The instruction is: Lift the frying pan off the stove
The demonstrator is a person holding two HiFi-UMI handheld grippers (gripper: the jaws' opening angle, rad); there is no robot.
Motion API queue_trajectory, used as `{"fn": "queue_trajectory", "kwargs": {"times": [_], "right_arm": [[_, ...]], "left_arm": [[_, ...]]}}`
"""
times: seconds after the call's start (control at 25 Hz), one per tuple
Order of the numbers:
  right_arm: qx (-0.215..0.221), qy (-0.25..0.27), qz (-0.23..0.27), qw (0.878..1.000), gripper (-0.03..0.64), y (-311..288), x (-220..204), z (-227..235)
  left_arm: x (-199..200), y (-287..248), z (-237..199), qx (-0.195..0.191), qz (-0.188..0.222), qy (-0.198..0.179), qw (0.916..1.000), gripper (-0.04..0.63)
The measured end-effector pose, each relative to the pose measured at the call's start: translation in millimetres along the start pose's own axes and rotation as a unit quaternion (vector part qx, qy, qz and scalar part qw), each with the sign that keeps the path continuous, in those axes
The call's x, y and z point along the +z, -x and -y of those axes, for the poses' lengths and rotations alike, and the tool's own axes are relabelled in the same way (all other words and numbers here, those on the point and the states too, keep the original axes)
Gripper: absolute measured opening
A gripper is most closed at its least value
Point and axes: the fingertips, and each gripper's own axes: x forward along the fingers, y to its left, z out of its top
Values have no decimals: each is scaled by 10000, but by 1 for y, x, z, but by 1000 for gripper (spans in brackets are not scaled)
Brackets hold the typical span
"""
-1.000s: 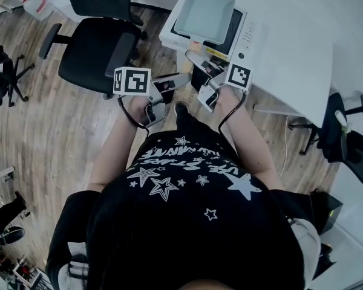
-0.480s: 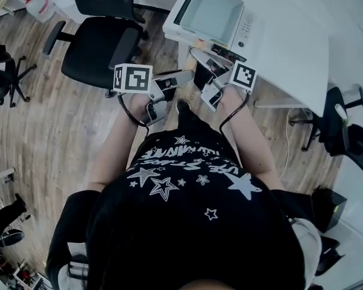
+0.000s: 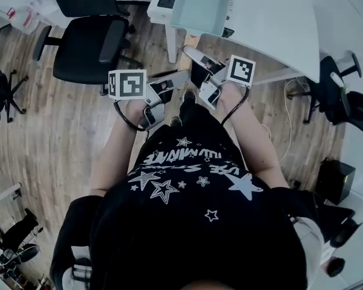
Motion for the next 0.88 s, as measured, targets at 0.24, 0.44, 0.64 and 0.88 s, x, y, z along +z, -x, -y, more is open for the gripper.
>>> {"fn": "queue_trajectory", "kwargs": {"times": [0.24, 0.44, 0.64, 0.88], "right_arm": [[3, 40, 221, 9997, 149, 37, -13, -8], [77, 99, 322, 9994, 150, 68, -18, -15], [101, 135, 280, 9995, 150, 93, -15, -17], [195, 53, 284, 9994, 152, 141, -17, -22]], "left_arm": [[-32, -10, 17, -130, -147, -81, 9998, 135], [-56, -25, 30, -169, -216, -184, 9995, 135], [-72, -44, 41, -141, -222, -145, 9995, 138], [-104, -74, 63, -42, -185, -173, 9997, 138]]}}
